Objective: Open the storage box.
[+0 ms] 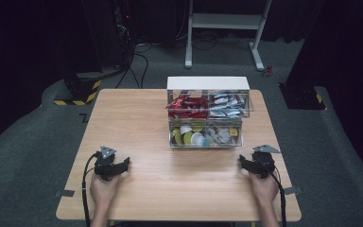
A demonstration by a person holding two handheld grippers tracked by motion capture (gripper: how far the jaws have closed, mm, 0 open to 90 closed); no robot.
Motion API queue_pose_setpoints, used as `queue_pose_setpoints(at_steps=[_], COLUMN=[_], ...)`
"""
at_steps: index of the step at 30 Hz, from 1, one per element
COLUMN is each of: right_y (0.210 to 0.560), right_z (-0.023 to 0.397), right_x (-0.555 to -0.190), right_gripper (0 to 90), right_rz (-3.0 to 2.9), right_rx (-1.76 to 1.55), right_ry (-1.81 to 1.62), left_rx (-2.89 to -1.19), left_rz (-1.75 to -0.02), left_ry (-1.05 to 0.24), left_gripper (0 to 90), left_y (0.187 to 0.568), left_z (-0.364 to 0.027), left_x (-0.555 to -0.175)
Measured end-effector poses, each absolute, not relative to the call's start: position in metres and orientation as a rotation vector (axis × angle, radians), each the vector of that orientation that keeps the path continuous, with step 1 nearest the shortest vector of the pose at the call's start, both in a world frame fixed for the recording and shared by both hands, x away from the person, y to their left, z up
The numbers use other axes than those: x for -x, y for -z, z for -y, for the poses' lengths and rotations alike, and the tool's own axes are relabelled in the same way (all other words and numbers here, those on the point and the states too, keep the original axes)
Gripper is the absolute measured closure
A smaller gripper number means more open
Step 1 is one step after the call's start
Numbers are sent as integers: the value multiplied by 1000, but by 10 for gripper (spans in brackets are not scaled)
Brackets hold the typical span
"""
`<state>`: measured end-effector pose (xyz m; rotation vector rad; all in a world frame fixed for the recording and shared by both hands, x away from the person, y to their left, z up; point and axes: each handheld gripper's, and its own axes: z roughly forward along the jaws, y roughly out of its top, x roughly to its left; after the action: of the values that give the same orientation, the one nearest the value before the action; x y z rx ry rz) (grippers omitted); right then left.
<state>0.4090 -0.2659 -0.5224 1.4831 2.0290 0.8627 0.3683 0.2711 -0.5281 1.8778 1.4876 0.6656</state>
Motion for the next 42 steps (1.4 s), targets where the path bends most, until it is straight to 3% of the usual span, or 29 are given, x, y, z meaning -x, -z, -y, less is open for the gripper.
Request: queue_pose_setpoints(at_steps=[7,11,23,26,36,42], right_y=[523,523,524,523,520,519], right_z=[266,264,258,259,257,254], right_x=[-408,-407,-396,-397,-392,-389], right_gripper=[275,132,129,146,352,390], right_rz=[-2029,-2022,-1978,-1993,-2006,-2014], right_rx=[-1484,-1526,-1569,-1551,-1538,-1545], right_ry=[-855,-829,-805,-808,-843,-872], left_rx=[-1876,-1878,-1878,-1876,-1885,-1885], left_rz=[-1487,-1487,-1486,-1485,-1483,-1482], left_ry=[-666,-665,-664,-663,-665,-663], left_gripper=[289,286,286,286,279,277], left_y=[528,528,528,528,528,528], left_z=[-271,-271,-271,-271,-270,-271], left_x=[-368,-368,-368,-368,-368,-368])
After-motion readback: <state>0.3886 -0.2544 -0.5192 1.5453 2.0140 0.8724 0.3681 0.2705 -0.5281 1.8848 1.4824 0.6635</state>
